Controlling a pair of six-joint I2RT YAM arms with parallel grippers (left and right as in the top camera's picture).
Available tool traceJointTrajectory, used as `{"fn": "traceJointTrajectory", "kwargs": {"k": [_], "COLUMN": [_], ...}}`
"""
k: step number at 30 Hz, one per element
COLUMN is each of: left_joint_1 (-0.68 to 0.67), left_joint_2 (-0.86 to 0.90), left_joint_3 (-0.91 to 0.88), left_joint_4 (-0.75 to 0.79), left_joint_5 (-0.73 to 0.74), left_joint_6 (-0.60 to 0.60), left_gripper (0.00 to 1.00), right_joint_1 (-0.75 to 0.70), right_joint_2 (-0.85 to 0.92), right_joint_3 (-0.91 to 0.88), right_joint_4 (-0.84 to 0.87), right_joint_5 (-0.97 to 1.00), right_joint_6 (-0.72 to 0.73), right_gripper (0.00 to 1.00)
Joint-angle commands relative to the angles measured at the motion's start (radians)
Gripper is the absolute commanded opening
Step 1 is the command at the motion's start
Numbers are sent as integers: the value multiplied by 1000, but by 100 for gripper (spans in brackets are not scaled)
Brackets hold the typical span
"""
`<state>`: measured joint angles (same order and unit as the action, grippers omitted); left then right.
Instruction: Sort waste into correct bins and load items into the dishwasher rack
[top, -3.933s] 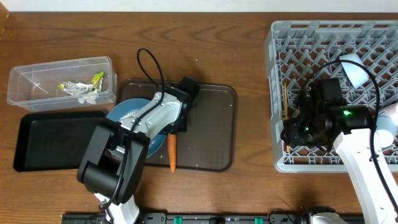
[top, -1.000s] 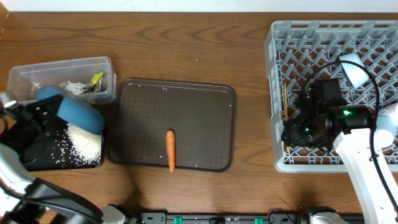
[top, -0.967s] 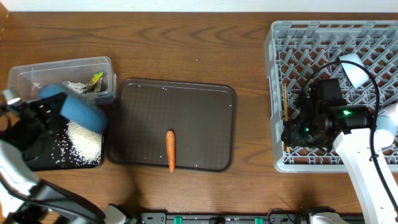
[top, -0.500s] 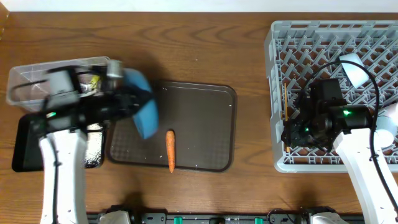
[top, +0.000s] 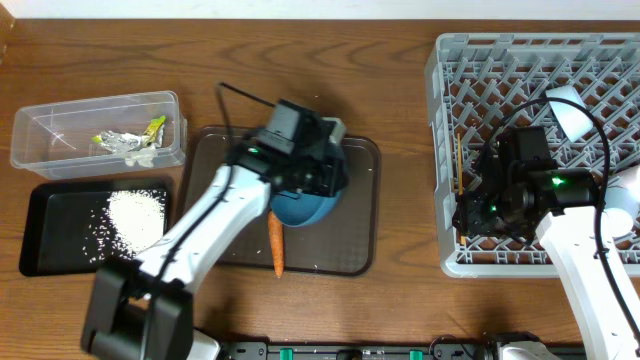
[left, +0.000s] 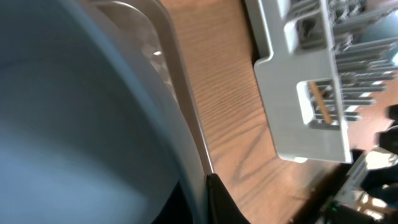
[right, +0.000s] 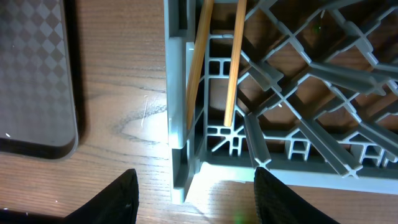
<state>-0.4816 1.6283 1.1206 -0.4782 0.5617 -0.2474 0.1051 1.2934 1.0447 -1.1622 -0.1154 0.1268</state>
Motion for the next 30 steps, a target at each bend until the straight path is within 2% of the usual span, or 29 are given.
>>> {"fn": "traceJointTrajectory", "kwargs": {"k": [1, 9, 15, 16, 23, 28, 30], "left_joint_1": [-55, -150, -145, -137, -10, 172, 259], "left_joint_2": [71, 94, 89, 80, -79, -278, -348], "left_joint_3": [-4, -4, -4, -3, -3, -3, -3], "left_joint_4": [25, 141, 135, 125, -32, -245, -341], "left_joint_5": [-43, -43, -43, -43, -63, -145, -195], "left_joint_6": [-69, -115, -114, -114, -87, -75, -76], "left_gripper": [6, 9, 58, 60, 62, 63, 69], "right_joint_1": [14, 14, 14, 14, 14, 31, 61], "right_joint_2": [2, 2, 2, 2, 0, 0, 0], "right_joint_3": [-2, -2, -2, -2, 18, 116, 159], "right_joint_4": [-1, 4, 6, 6, 12, 16, 34], "right_joint_5": [7, 7, 7, 7, -2, -32, -44], "right_joint_6": [6, 6, 6, 6, 6, 6, 7], "right_gripper": [54, 54, 54, 54, 53, 54, 56]}}
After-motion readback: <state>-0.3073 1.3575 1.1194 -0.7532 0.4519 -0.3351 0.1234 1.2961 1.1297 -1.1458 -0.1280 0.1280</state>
